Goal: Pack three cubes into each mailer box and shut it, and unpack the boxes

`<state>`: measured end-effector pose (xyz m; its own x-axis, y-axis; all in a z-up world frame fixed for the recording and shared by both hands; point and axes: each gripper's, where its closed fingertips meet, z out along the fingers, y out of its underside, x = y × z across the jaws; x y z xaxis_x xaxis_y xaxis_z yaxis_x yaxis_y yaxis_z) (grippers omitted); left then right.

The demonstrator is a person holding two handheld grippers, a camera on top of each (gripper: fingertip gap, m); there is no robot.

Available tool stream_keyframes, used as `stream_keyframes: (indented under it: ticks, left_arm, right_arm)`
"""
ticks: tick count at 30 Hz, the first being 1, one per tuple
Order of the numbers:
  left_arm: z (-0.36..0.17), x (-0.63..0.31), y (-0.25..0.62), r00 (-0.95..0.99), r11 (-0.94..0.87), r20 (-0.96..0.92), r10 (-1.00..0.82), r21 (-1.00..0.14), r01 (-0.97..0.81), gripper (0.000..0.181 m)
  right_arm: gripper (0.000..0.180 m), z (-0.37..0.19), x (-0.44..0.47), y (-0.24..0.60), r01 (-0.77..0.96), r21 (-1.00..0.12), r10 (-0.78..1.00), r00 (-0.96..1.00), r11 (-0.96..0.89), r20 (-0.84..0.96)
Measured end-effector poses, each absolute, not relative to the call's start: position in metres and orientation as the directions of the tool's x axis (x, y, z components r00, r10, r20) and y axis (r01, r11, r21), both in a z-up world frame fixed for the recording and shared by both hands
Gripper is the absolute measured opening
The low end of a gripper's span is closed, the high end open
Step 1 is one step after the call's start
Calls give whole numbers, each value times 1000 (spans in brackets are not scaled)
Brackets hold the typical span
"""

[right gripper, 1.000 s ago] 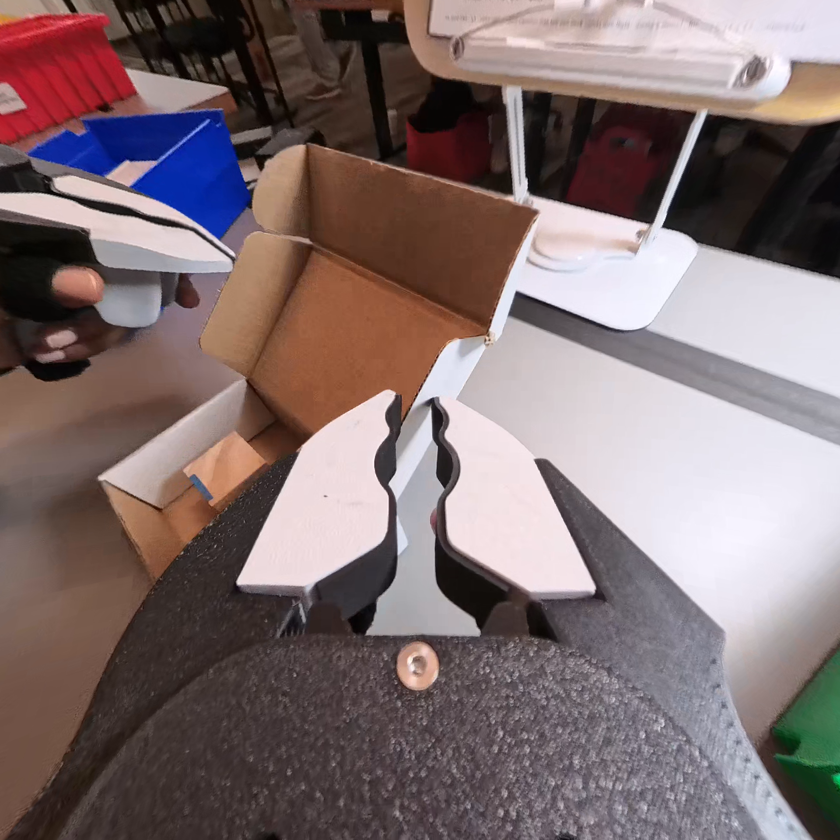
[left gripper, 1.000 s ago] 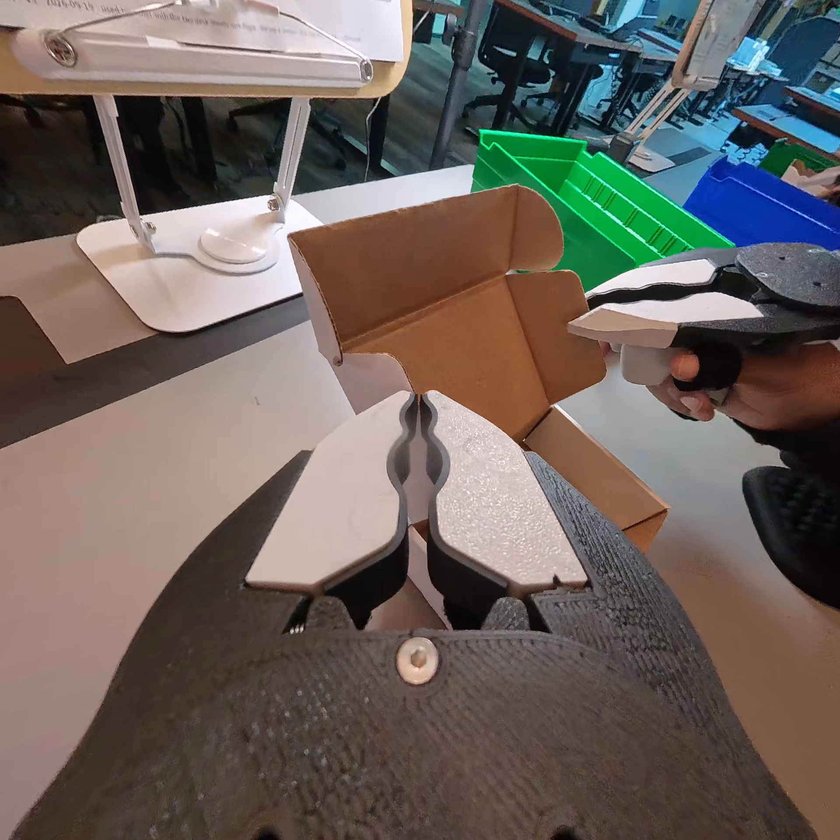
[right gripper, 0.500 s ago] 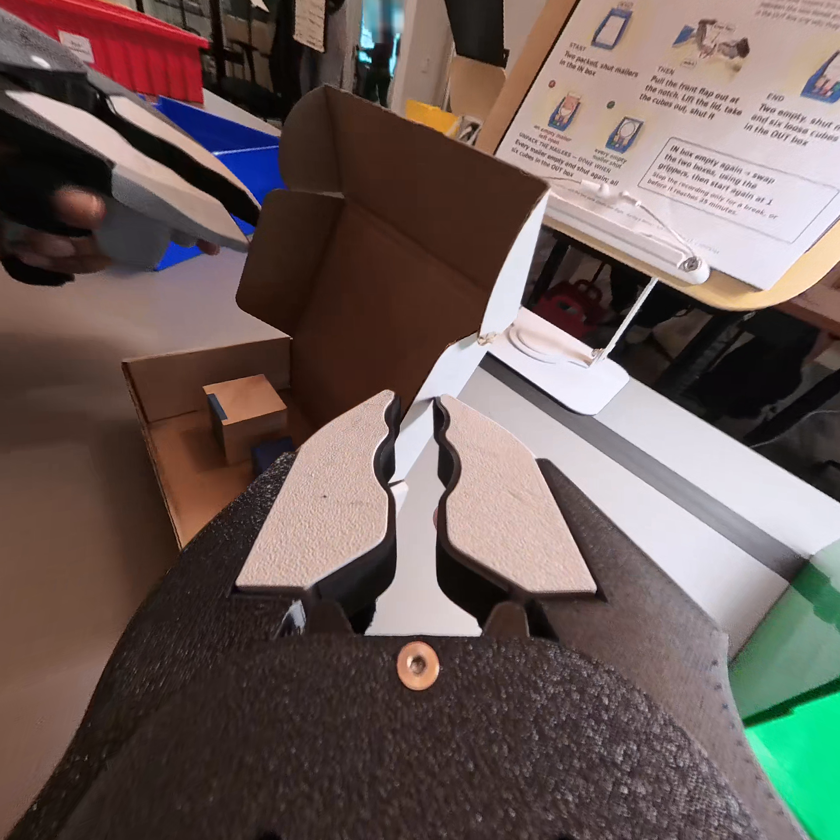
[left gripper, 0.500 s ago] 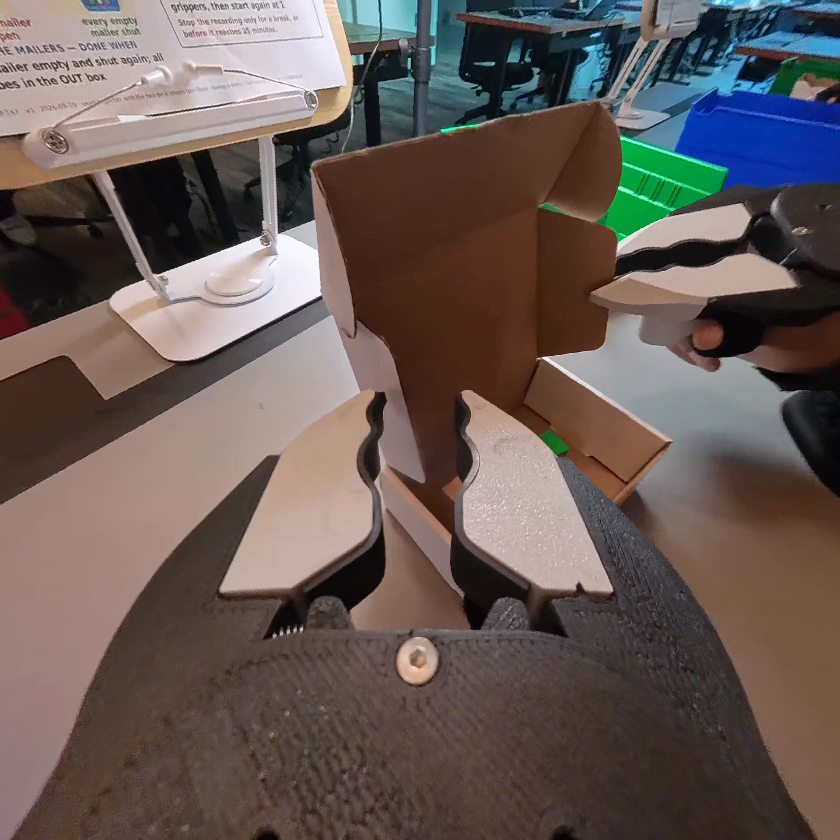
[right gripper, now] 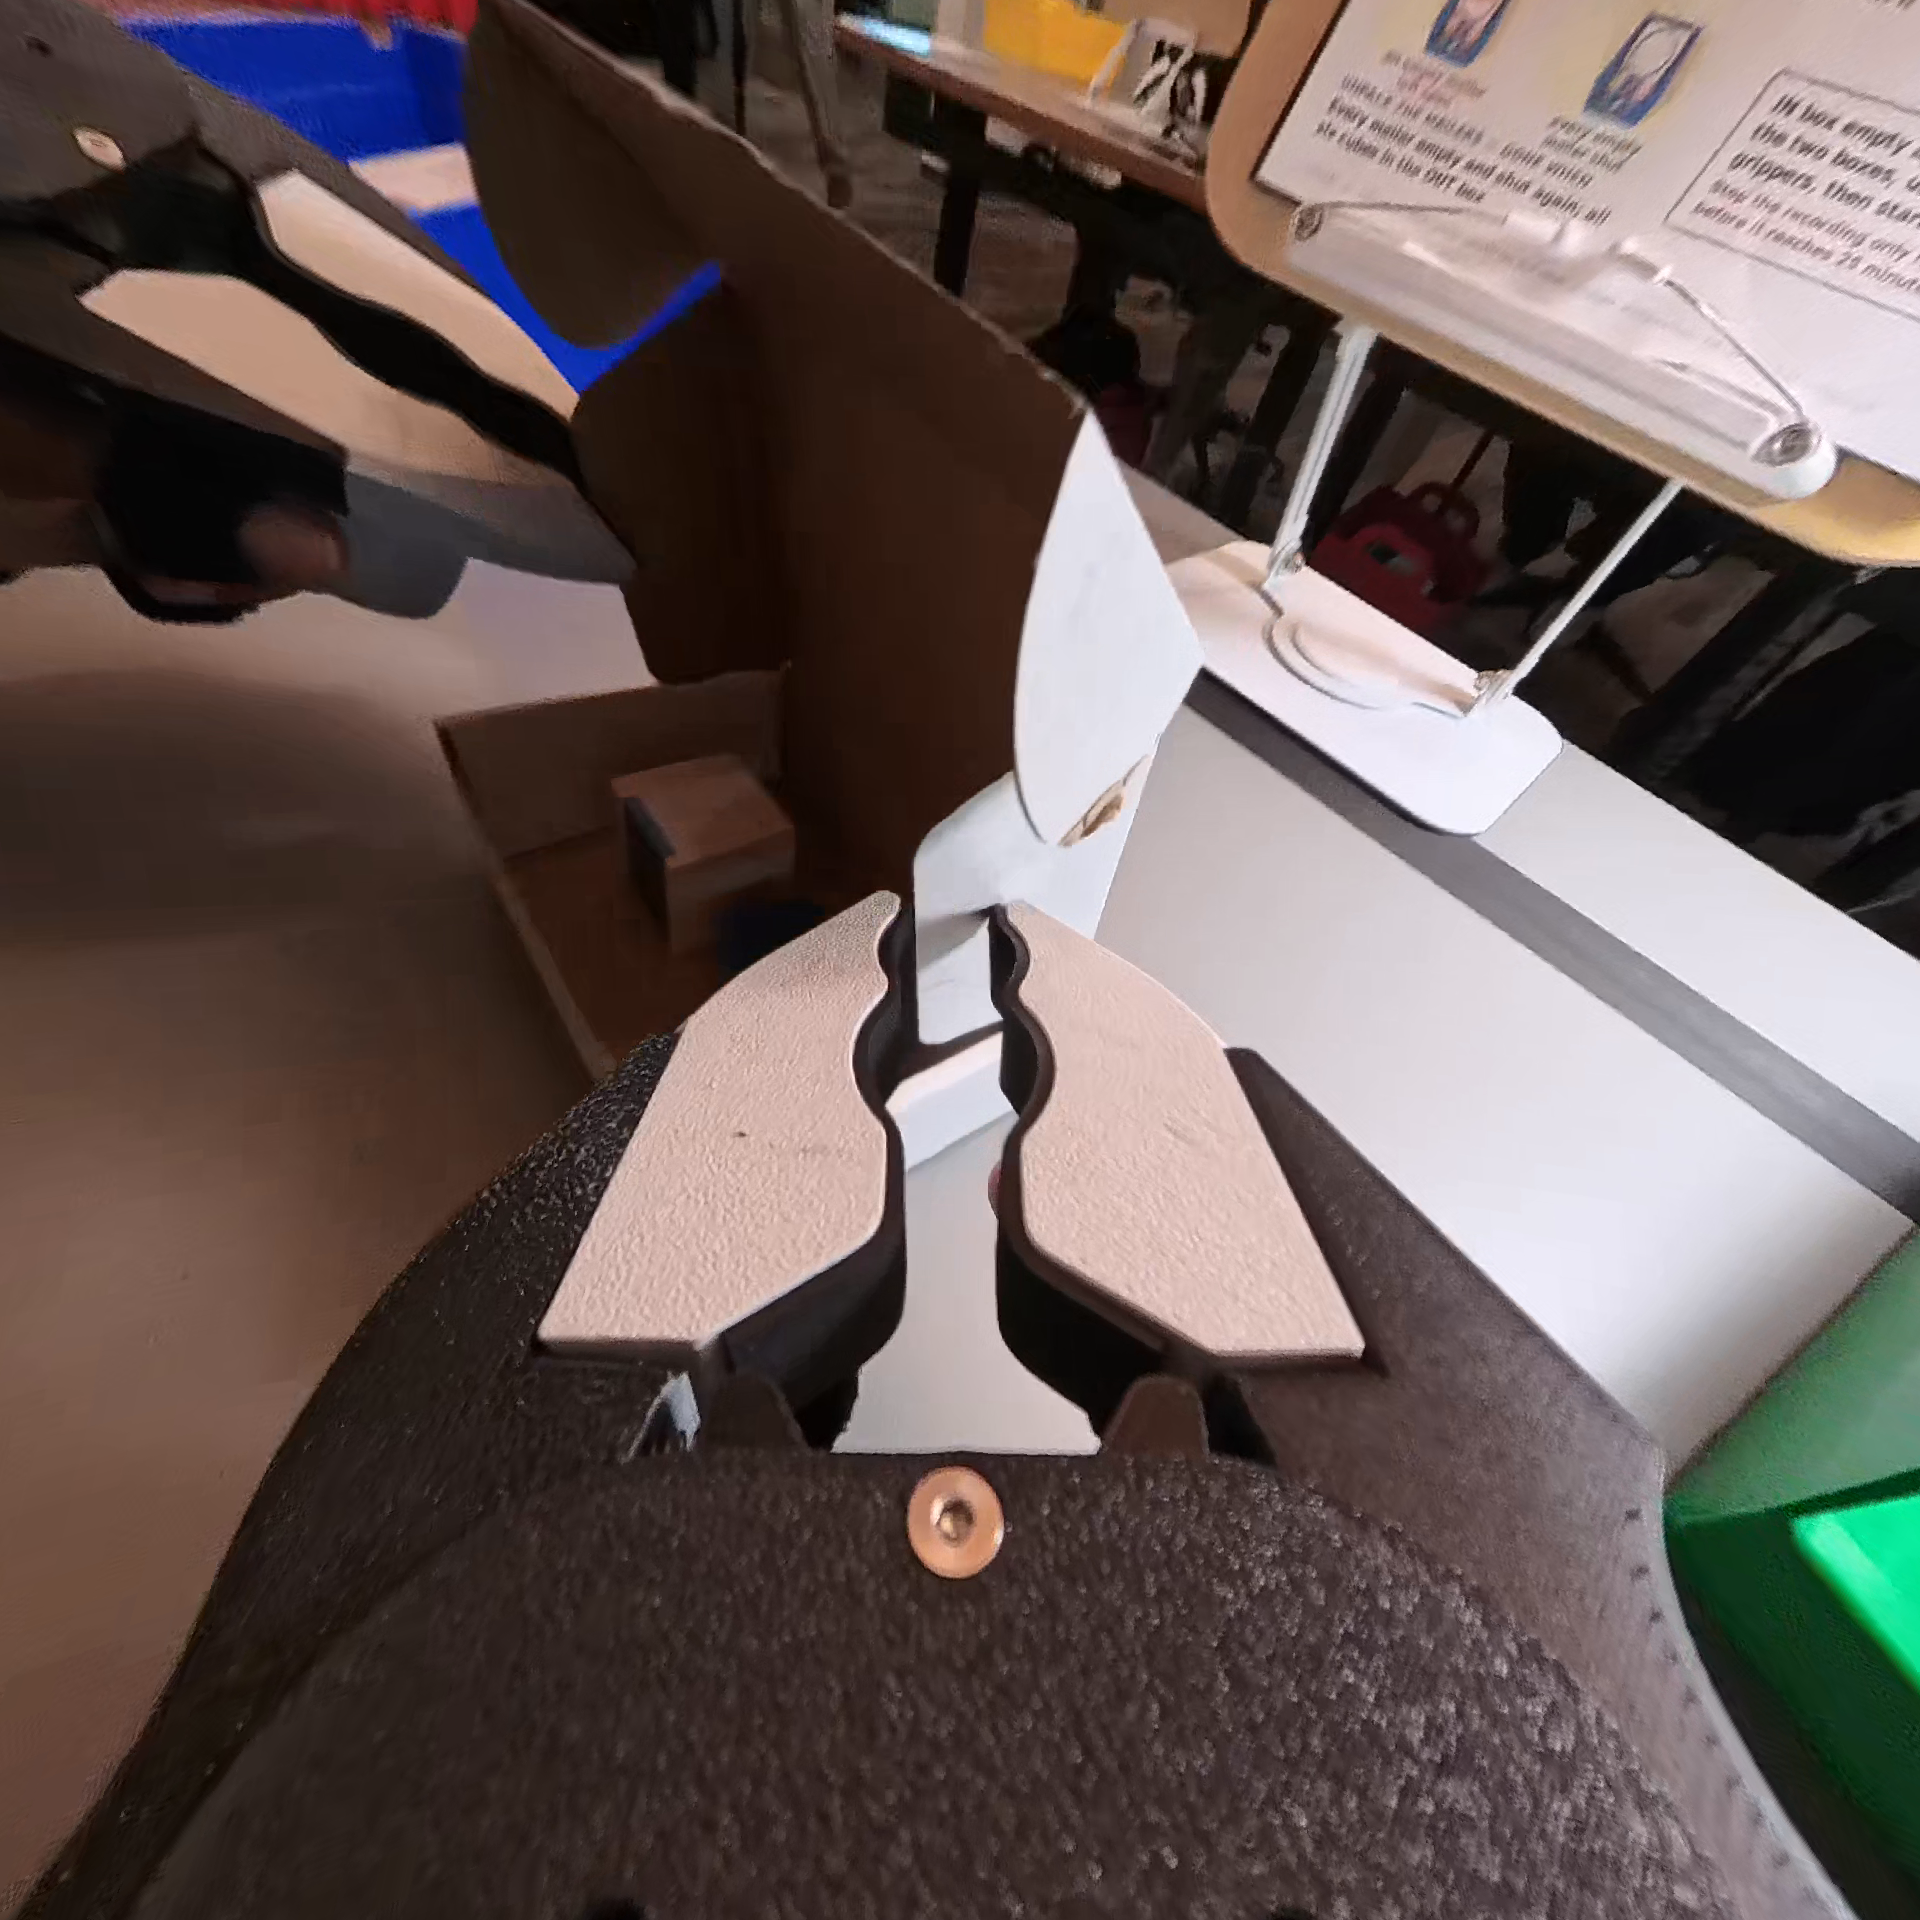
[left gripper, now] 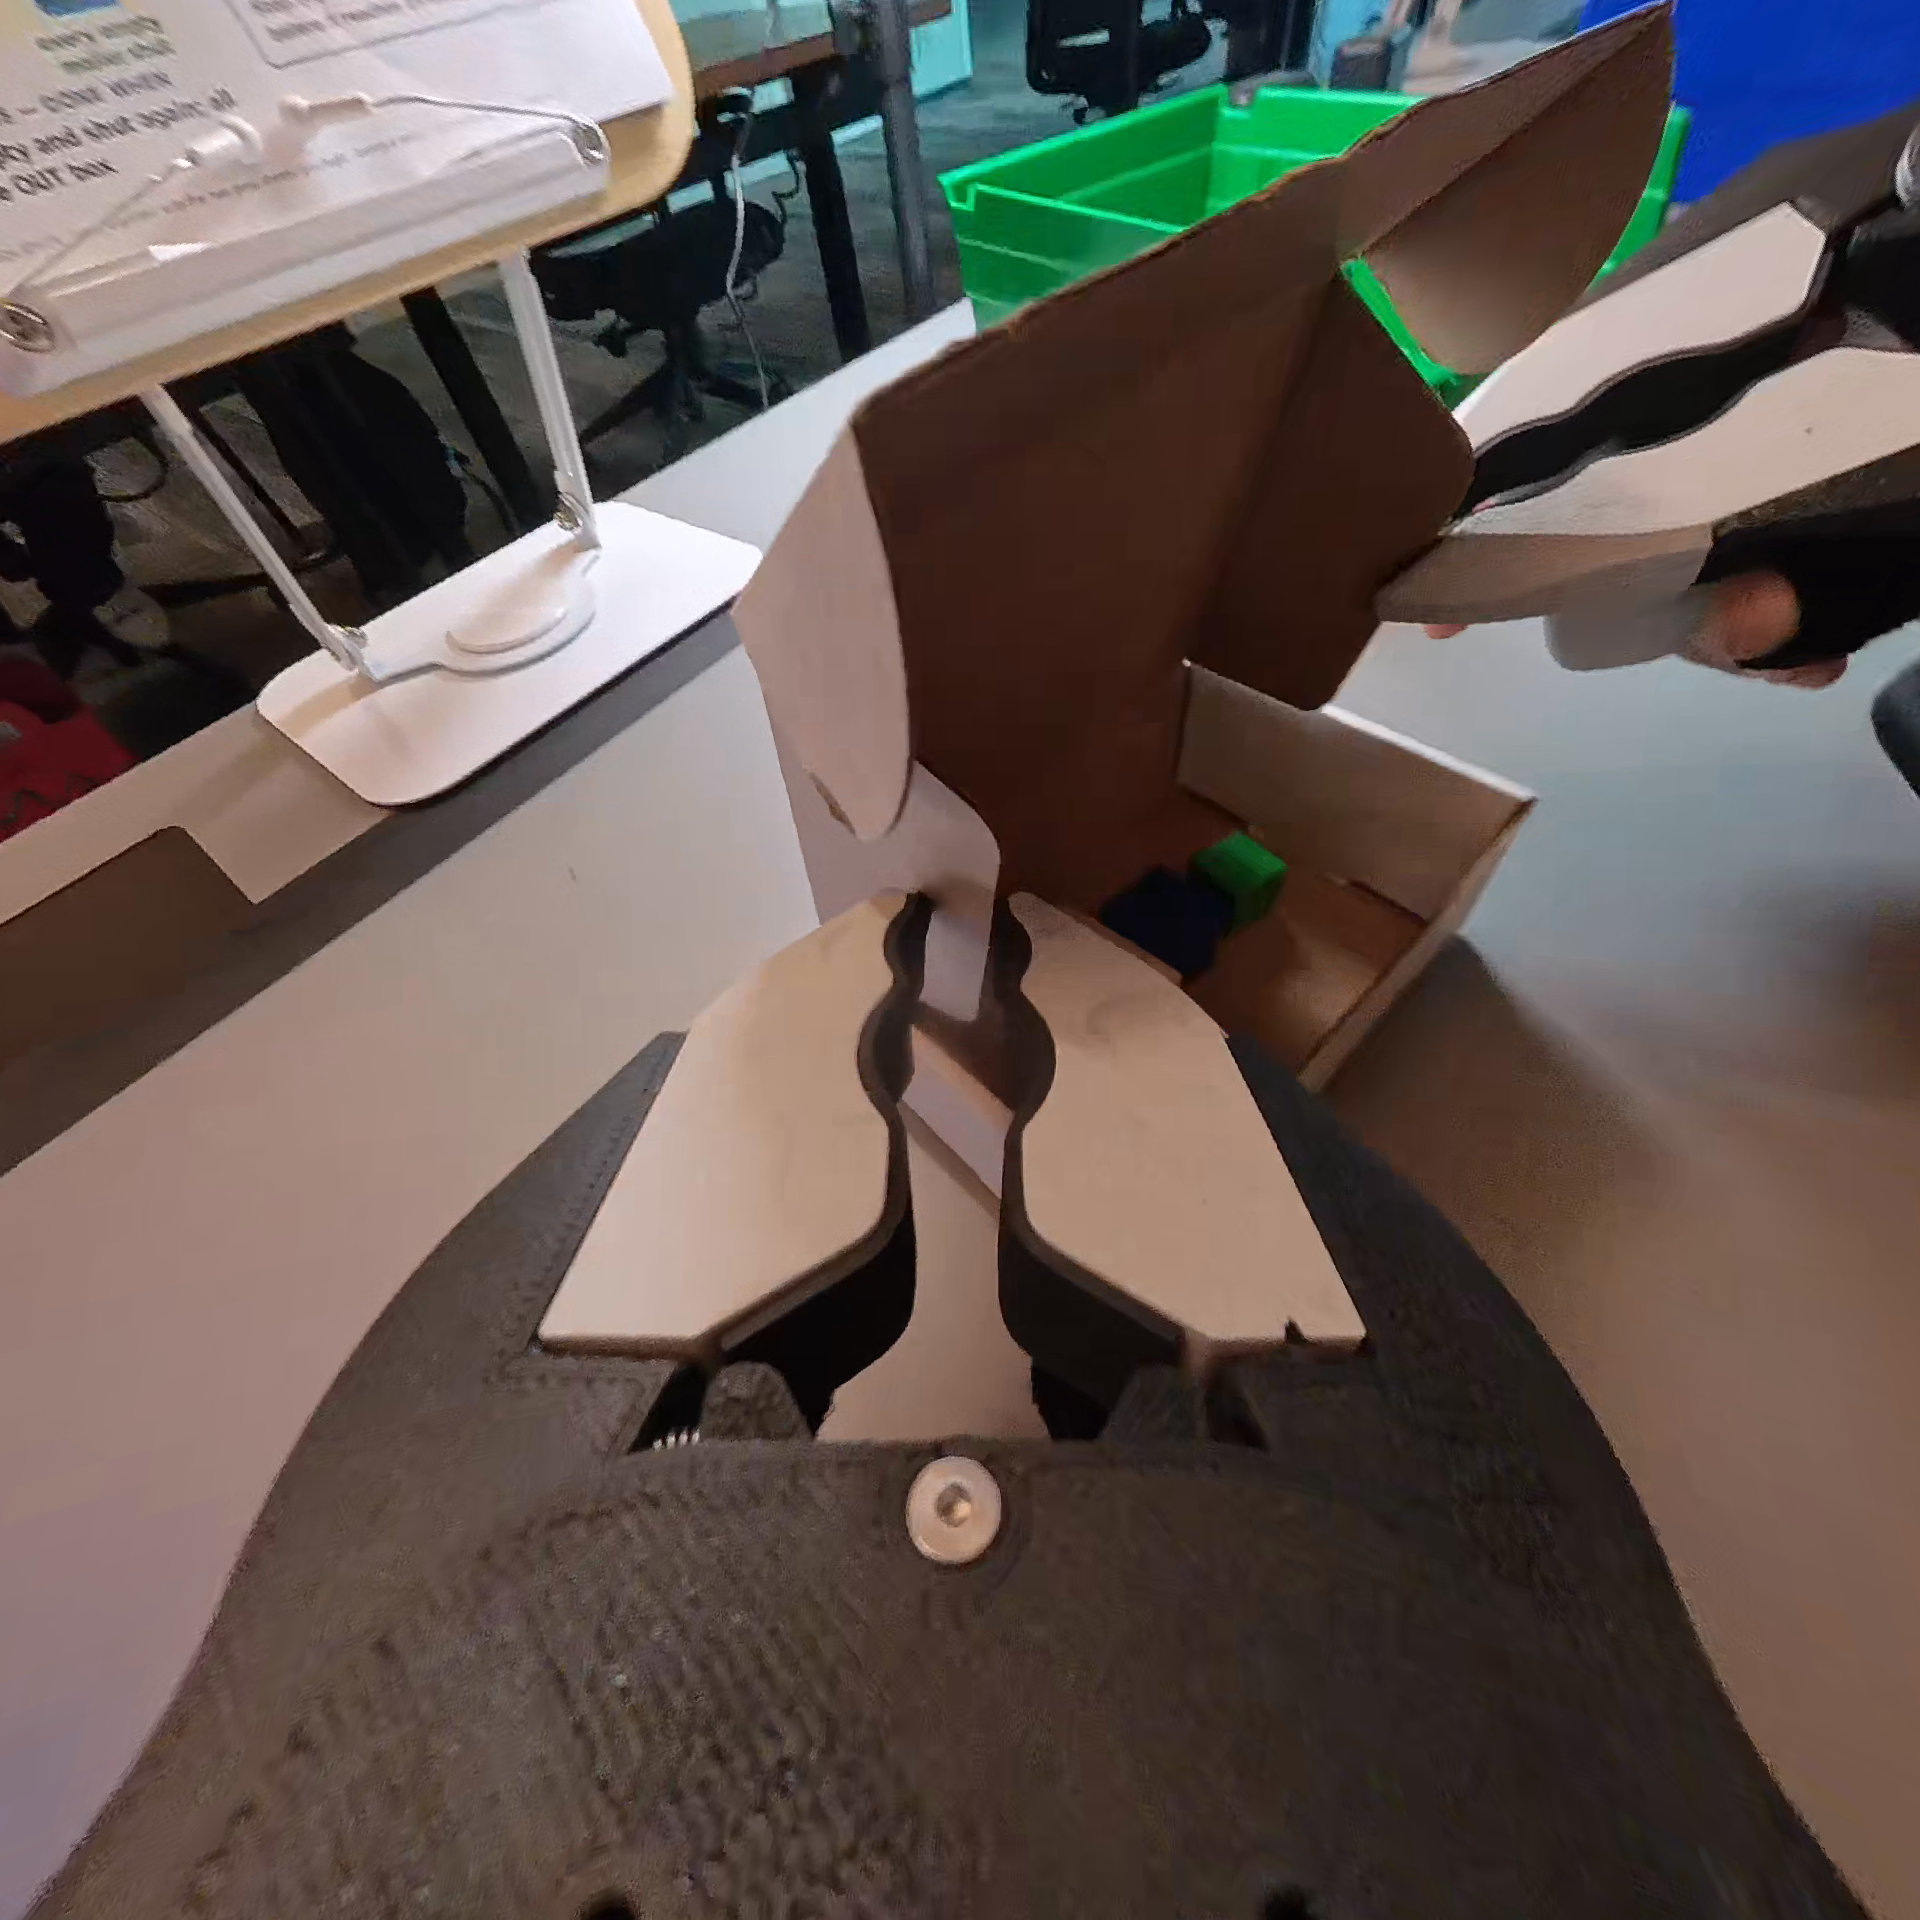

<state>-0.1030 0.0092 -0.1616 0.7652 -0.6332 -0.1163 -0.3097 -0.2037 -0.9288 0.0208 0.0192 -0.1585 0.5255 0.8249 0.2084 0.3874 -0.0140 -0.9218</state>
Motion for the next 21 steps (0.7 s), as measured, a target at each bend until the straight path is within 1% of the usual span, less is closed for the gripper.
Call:
stream_keyframes:
  ticks: [7, 10, 13, 15, 18, 21]
  left_arm:
    - [-190, -96, -21, 674, -257, -137, -726, -854, -451, 11]
    - [-196, -97, -33, 616, -242, -144, -775, -832, -499, 23]
    - [-194, -103, -51, 559, -227, -90, -824, -852, -472, 37]
    - [-192, -118, -54, 558, -184, -144, -817, -853, -489, 43]
    - [-171, -131, -54, 554, -109, -202, -808, -872, -477, 51]
    - [-142, -120, -51, 502, -33, -249, -828, -873, -487, 65]
  right_arm:
    - [6, -186, 29, 7, 536, -844, 825, 483, -13, 294]
    - [9, -196, 33, -2, 583, -812, 869, 412, -22, 273]
    - [25, -195, 43, -12, 583, -812, 901, 367, -31, 229]
    - [34, -189, 54, -18, 588, -809, 910, 340, -9, 237]
    - [54, -170, 64, -24, 591, -802, 912, 277, 87, 302]
    - [70, -148, 59, -22, 627, -755, 889, 215, 192, 405]
